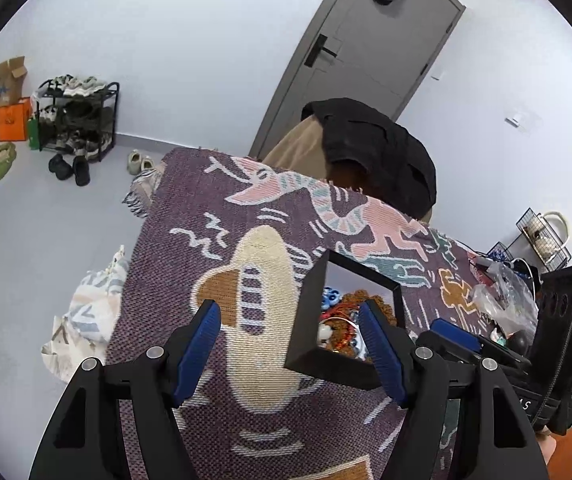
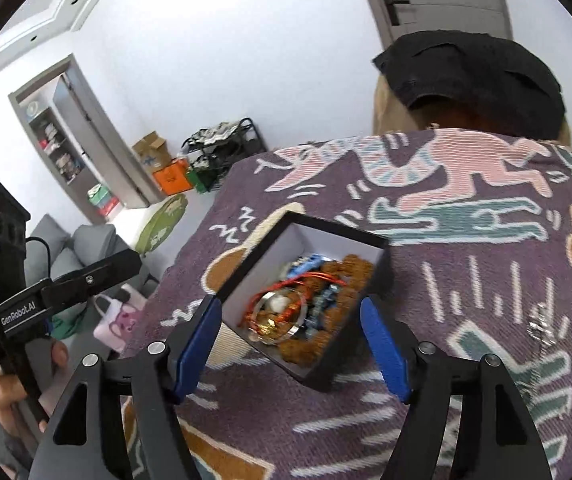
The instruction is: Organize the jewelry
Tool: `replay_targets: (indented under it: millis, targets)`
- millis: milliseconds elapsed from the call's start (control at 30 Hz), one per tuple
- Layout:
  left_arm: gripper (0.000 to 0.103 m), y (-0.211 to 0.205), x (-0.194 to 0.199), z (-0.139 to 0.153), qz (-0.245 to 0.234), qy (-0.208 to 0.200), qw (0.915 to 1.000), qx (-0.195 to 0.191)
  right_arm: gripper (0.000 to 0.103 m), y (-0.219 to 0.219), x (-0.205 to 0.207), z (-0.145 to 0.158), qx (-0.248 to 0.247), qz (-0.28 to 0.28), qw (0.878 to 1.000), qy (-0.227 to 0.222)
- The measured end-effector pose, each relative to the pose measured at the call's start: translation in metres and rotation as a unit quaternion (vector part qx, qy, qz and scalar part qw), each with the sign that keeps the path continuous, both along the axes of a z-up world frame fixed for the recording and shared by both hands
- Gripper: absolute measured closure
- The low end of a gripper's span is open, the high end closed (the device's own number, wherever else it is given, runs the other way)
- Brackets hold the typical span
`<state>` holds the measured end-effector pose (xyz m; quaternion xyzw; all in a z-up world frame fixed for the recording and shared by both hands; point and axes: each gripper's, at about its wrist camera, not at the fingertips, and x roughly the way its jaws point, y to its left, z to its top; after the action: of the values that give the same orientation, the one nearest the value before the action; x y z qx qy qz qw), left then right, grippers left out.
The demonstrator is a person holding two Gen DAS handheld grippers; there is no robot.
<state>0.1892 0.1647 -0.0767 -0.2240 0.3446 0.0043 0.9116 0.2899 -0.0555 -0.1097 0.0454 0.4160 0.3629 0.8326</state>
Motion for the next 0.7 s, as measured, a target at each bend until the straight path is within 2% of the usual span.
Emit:
replay_targets:
  millis: [367,567,700]
  targets:
    - [0.031,-0.043,0.002,0.010,-0.033,-0.024,0.9989,0.024,0.031,-0.072,-0.021,-0.003,0.001,-0.083,0.996,-0.046]
    - [0.031,-0.077,-0.004,0.019,-0.052,-0.059,0.9954,0.055,0.031,-0.126,-0.036,0.006,0.040,-0.136,0.987,-0.077]
    - [0.031,-0.099,-0.008,0.023,-0.059,-0.084,0.9926,0.064,0.031,-0.152,-0.041,0.008,0.040,-0.159,0.983,-0.083]
